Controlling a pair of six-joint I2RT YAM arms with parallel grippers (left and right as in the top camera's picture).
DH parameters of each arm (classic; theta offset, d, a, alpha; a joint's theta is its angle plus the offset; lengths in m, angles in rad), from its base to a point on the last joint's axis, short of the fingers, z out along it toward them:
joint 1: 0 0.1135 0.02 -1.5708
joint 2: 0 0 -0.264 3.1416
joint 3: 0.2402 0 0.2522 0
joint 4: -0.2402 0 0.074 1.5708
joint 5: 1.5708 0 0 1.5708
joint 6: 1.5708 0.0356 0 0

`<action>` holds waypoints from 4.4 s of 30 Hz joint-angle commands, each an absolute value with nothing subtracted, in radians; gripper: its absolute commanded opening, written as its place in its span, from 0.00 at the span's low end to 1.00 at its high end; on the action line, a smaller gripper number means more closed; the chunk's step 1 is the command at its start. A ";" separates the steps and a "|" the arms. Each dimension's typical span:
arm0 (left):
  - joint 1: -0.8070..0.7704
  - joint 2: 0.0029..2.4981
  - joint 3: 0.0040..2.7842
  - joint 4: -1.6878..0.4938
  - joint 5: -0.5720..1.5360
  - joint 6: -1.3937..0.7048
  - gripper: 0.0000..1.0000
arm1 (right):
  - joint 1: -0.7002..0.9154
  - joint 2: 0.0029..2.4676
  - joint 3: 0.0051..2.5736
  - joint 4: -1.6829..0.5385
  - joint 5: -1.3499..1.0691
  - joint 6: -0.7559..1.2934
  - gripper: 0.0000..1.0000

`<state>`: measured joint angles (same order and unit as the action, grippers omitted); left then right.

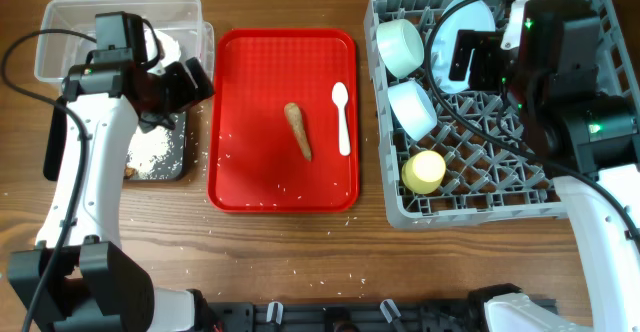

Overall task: Sort waste into correct bins and load items into the dishwasher rack
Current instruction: 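Grasp the brown food scrap with the left gripper and drop it on the black tray, then move the right gripper to the white spoon and grasp it, then carry the white spoon with the right gripper and lay it in the rack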

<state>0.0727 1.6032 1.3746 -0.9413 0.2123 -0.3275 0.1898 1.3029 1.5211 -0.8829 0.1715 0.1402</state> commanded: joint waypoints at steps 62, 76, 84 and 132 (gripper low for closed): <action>0.337 1.645 0.942 -0.375 -0.096 -0.743 0.69 | 0.500 1.567 1.512 -0.717 -0.287 0.146 0.99; -0.006 1.543 1.194 -0.722 0.052 -0.318 1.00 | 0.525 1.954 1.512 -0.646 -0.092 0.329 0.83; -0.016 1.544 1.194 -0.712 0.052 -0.321 1.00 | 0.525 2.044 1.512 -0.617 -0.018 0.255 0.70; -0.016 1.544 1.194 -0.712 0.052 -0.321 1.00 | 0.018 1.640 1.220 -1.009 0.167 1.361 0.10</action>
